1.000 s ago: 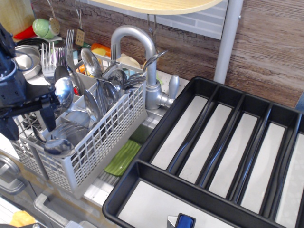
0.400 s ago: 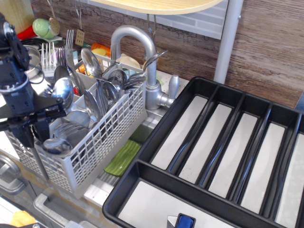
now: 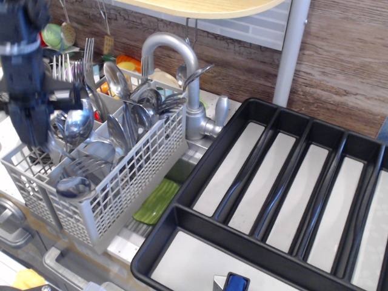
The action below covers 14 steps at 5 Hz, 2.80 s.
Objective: Put small spoon from basket to tray
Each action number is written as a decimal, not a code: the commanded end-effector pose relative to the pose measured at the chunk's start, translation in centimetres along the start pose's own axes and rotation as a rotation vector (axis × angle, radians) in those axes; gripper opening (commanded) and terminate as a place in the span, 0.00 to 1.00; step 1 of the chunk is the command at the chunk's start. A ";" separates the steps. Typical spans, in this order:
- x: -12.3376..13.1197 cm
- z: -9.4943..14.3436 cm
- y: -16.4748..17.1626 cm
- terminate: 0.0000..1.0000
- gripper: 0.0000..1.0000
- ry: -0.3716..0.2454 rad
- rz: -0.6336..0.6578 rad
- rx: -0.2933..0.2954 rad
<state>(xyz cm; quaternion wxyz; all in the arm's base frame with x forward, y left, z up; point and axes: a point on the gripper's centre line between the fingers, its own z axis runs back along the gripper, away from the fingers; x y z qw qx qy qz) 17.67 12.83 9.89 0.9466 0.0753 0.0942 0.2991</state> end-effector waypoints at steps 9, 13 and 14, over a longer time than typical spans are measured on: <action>4.0 5.1 -17.1 0.00 0.00 -0.308 -0.863 0.130; 5.0 -1.5 -17.3 0.00 0.00 -0.411 -0.953 0.273; 5.0 -1.5 -17.3 1.00 1.00 -0.411 -0.953 0.273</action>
